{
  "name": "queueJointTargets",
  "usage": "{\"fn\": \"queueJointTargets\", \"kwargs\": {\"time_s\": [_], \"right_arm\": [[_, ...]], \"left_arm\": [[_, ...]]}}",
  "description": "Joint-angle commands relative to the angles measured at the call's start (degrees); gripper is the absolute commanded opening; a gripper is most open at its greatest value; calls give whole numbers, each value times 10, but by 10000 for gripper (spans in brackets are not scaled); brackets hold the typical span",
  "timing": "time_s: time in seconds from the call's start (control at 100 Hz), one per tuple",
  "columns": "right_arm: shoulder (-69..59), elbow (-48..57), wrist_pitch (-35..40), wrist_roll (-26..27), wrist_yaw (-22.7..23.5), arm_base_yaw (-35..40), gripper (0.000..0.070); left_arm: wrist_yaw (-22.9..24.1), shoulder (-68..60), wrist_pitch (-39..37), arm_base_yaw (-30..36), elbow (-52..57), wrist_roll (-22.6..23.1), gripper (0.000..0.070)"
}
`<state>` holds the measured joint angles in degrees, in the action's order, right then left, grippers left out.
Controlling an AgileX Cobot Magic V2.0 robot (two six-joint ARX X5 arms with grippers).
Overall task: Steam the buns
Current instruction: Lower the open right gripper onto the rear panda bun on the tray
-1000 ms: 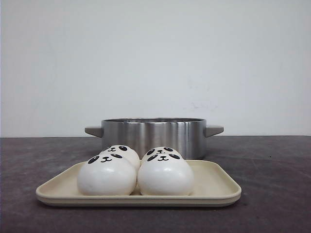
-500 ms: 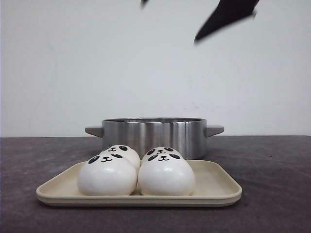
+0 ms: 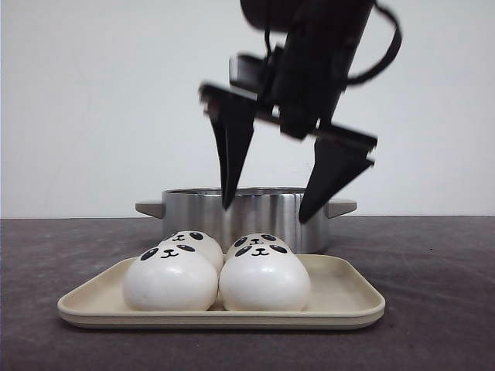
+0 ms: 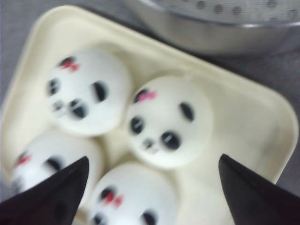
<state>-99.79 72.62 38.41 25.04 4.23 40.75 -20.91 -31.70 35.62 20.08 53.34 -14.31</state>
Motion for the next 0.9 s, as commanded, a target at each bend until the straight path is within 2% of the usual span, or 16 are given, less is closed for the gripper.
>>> {"fn": "queueJointTargets", "kwargs": {"time_s": [0.0, 0.39, 0.62, 0.84, 0.89], "right_arm": [[-22, 12, -14, 16, -12, -1, 530], [-44, 12, -87, 35, -6, -23, 530], [-68, 12, -69, 46, 19, -23, 530], [-75, 12, -68, 46, 17, -22, 528], [-75, 12, -66, 46, 17, -22, 510]], "left_arm": [[1, 0, -5, 4, 6, 8, 628], [6, -1, -5, 6, 6, 8, 628], [16, -1, -5, 6, 6, 8, 628], [16, -1, -4, 6, 6, 8, 628], [16, -1, -3, 6, 6, 8, 628]]}}
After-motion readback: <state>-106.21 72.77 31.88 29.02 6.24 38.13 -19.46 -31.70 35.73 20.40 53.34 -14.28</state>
